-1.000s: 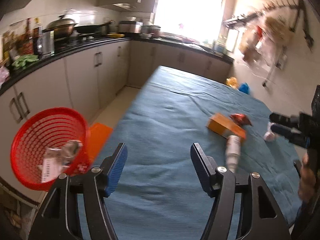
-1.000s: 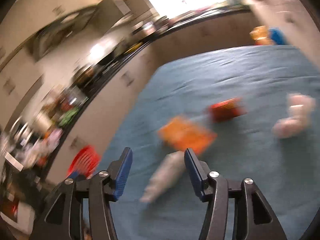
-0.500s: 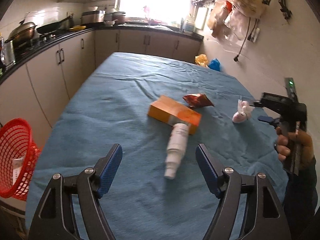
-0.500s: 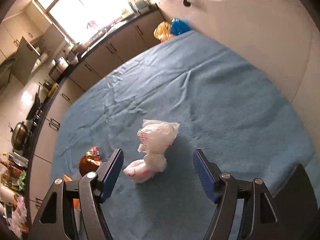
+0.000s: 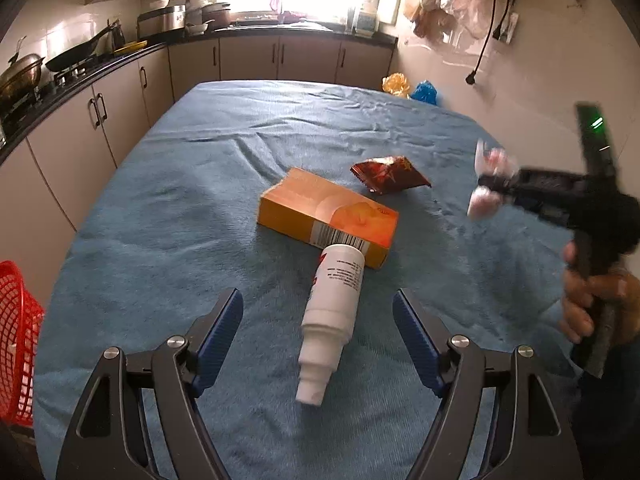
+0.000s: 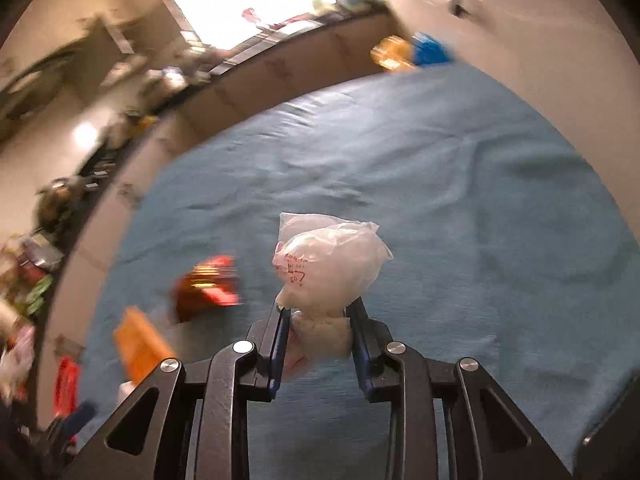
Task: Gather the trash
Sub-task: 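Grasp the white plastic bag with the right tool while the left tool grasps the white spray bottle, then lift the spray bottle and plastic bag and carry both toward the red basket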
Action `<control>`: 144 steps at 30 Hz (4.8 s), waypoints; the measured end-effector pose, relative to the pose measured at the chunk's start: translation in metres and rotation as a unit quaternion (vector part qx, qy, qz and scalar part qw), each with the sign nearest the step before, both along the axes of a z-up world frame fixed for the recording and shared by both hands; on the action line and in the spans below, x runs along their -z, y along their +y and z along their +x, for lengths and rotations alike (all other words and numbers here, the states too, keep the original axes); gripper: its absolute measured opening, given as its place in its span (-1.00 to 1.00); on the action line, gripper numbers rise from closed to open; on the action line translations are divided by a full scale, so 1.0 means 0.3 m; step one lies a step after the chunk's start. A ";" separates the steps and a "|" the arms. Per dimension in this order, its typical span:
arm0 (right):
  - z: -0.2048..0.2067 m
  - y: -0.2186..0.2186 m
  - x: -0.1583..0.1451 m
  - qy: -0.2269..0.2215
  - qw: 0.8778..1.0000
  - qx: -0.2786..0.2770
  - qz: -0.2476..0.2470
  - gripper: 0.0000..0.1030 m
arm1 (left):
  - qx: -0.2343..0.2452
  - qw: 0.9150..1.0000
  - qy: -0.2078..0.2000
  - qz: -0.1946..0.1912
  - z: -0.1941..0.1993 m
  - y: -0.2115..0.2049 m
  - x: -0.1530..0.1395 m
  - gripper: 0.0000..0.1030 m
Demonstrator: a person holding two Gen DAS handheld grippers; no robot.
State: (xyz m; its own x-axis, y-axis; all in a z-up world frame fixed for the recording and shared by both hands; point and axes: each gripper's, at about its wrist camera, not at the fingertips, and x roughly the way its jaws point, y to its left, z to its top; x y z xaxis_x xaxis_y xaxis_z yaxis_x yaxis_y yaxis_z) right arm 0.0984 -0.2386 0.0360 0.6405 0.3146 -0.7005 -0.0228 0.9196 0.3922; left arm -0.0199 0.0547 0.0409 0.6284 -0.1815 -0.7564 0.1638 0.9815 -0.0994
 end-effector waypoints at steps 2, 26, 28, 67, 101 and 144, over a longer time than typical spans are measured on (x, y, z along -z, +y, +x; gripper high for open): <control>-0.035 0.044 -0.036 -0.034 0.999 -0.028 -0.004 -0.40 | 0.005 1.000 0.004 0.012 0.009 -0.018 0.020 0.46; -0.202 0.297 -0.066 -0.121 0.974 -0.192 -0.010 -0.40 | -0.088 0.995 -0.038 0.006 -0.018 0.035 0.023 -0.44; -0.213 0.309 -0.065 -0.128 0.972 -0.198 -0.016 -0.40 | -0.095 0.994 -0.045 0.006 -0.027 0.039 0.017 -0.44; -0.291 0.385 -0.082 -0.154 0.961 -0.227 -0.032 -0.40 | -0.112 0.990 -0.083 0.017 -0.130 0.089 -0.032 -0.44; -0.366 0.558 -0.094 -0.126 0.958 -0.258 -0.011 -0.39 | -0.157 0.983 -0.093 -0.006 -0.207 0.261 -0.031 -0.44; -0.334 1.206 -0.213 -0.118 0.911 -0.395 -0.024 -0.39 | -0.365 0.923 -0.117 -0.043 -0.392 0.982 -0.078 -0.44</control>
State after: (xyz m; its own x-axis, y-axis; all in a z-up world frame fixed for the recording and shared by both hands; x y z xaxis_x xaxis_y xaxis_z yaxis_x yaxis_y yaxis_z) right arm -0.0018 0.1233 0.0999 0.3618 0.7146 -0.5987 -0.7631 0.5959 0.2502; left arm -0.1376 0.3493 0.0644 0.7514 0.3011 -0.5871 -0.5101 0.8295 -0.2275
